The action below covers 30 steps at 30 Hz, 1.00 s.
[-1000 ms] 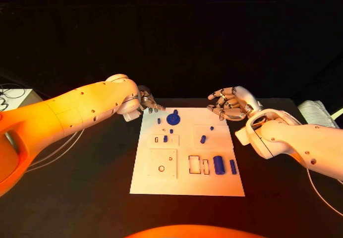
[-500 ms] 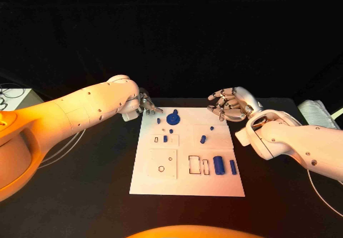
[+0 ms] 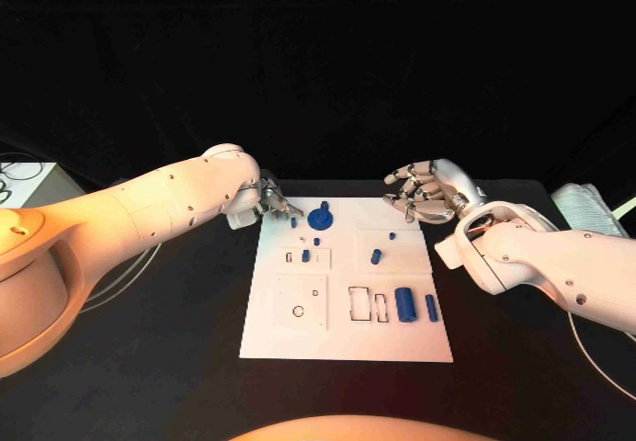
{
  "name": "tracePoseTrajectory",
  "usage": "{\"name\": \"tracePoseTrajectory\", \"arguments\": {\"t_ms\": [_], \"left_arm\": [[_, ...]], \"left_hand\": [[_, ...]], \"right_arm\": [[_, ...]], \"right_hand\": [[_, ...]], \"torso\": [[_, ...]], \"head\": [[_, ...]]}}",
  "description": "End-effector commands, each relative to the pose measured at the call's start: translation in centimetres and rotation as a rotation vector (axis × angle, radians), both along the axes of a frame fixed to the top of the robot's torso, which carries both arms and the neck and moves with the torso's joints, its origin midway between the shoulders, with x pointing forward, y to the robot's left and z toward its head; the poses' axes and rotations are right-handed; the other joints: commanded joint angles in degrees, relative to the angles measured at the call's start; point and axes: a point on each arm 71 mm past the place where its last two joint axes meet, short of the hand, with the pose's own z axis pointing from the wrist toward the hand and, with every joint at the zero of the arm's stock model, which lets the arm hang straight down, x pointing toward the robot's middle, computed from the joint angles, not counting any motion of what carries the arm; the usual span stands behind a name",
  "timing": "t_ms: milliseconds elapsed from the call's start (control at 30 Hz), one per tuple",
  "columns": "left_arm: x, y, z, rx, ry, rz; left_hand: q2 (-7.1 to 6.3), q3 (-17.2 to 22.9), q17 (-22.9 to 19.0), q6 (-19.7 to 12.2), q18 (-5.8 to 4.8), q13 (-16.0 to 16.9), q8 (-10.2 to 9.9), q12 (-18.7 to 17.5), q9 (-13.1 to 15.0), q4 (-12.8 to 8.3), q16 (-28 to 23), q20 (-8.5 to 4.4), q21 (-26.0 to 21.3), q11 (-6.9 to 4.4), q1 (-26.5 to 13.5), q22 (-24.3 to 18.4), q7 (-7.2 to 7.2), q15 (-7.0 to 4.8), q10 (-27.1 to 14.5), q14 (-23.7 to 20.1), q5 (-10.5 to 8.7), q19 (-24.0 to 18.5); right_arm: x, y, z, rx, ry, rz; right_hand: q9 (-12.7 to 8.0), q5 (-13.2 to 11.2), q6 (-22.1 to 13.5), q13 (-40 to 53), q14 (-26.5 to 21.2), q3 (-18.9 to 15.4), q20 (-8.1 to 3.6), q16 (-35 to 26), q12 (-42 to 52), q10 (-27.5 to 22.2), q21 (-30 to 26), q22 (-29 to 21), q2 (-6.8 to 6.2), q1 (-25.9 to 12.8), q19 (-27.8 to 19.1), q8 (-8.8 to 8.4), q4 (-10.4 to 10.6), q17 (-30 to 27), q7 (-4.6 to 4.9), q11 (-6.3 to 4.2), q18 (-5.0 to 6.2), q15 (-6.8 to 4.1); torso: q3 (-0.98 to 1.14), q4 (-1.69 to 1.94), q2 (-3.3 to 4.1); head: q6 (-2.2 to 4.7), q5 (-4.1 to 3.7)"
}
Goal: Assemble the parts on the task board
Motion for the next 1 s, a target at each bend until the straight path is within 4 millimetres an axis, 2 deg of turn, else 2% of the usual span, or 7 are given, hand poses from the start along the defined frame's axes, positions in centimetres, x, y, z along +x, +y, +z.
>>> {"name": "tracePoseTrajectory", "arguments": {"t_ms": [33,400,700,867,1000], "left_arm": [[-0.16,-0.29,-0.51,-0.017,0.024,-0.023],[-0.22,-0.23,-0.97,-0.026,0.025,-0.018],[-0.27,-0.42,-0.97,-0.052,0.022,-0.014],[-0.28,-0.49,-0.95,-0.068,0.020,-0.014],[-0.36,-0.59,-0.97,-0.080,0.028,-0.023]], "left_hand": [[0.14,0.4,8.1,0.6,-0.17,0.1,-0.3,0.4,-0.1,-0.2,0.3,0.02,0.3,0.01,-0.4,0.0,-0.10,0.43,0.4,3.2,0.10,0.2],[0.59,0.9,8.1,0.8,-0.18,0.1,-0.4,0.5,-0.4,-0.2,0.3,0.02,0.3,-0.06,-0.1,0.1,-0.18,0.37,0.4,3.2,0.11,0.2],[1.92,2.9,8.2,1.3,-0.19,0.0,-0.5,0.7,-1.0,-0.3,0.5,-0.05,0.4,-0.22,1.1,0.3,-0.35,0.24,0.5,3.2,0.20,0.3],[2.36,6.1,8.2,1.4,-0.21,-0.2,-0.3,0.7,-1.2,-0.7,0.5,-0.24,0.5,-0.52,4.0,0.5,-0.64,-0.03,0.4,3.2,0.10,0.3],[1.88,13.4,8.4,1.1,-0.24,-0.6,0.3,0.5,-1.1,-2.8,0.7,-0.55,0.6,-0.96,8.9,0.7,-1.01,-0.40,0.2,3.2,-0.02,0.3]], "right_arm": [[-0.09,0.12,0.07,-0.005,-0.009,0.010],[-0.09,0.10,0.09,-0.005,-0.010,0.010],[-0.04,0.11,0.06,-0.007,-0.008,0.010],[-0.03,0.10,0.04,-0.008,-0.005,0.009],[-0.01,0.09,0.02,-0.009,-0.003,0.009]], "right_hand": [[0.1,0.3,-0.2,0.0,0.4,0.2,0.07,-0.3,-0.1,-0.1,-0.2,0.0,0.06,-0.3,0.3,0.22,0.3,-0.1,0.25,-0.46,1.14,-0.06],[0.1,0.3,-0.2,0.0,0.4,0.2,0.07,-0.3,-0.1,-0.1,-0.2,0.0,0.06,-0.3,0.3,0.22,0.3,-0.1,0.25,-0.46,1.14,-0.06],[0.0,0.4,-0.3,-0.1,0.4,0.2,0.07,-0.4,-0.1,-0.2,-0.3,-0.1,0.05,-0.4,0.3,0.21,0.3,0.0,0.27,-0.43,1.13,-0.04],[0.0,0.4,-0.3,-0.1,0.4,0.2,0.07,-0.4,-0.1,-0.2,-0.3,-0.1,0.05,-0.4,0.3,0.21,0.3,0.0,0.27,-0.43,1.13,-0.04],[0.0,0.4,-0.3,-0.2,0.4,0.2,0.08,-0.4,-0.1,-0.2,-0.4,-0.2,0.09,-0.4,0.3,0.23,0.3,0.1,0.29,-0.42,1.12,-0.03]], "torso": [[0.01,0.04,0.00],[0.08,0.12,-0.10],[0.16,0.11,-0.14],[0.13,0.10,-0.12],[0.16,0.14,-0.11]], "head": [[-0.17,-0.10],[-0.43,-0.23],[-0.59,-0.12],[-0.61,-0.10],[-0.63,-0.14]]}}
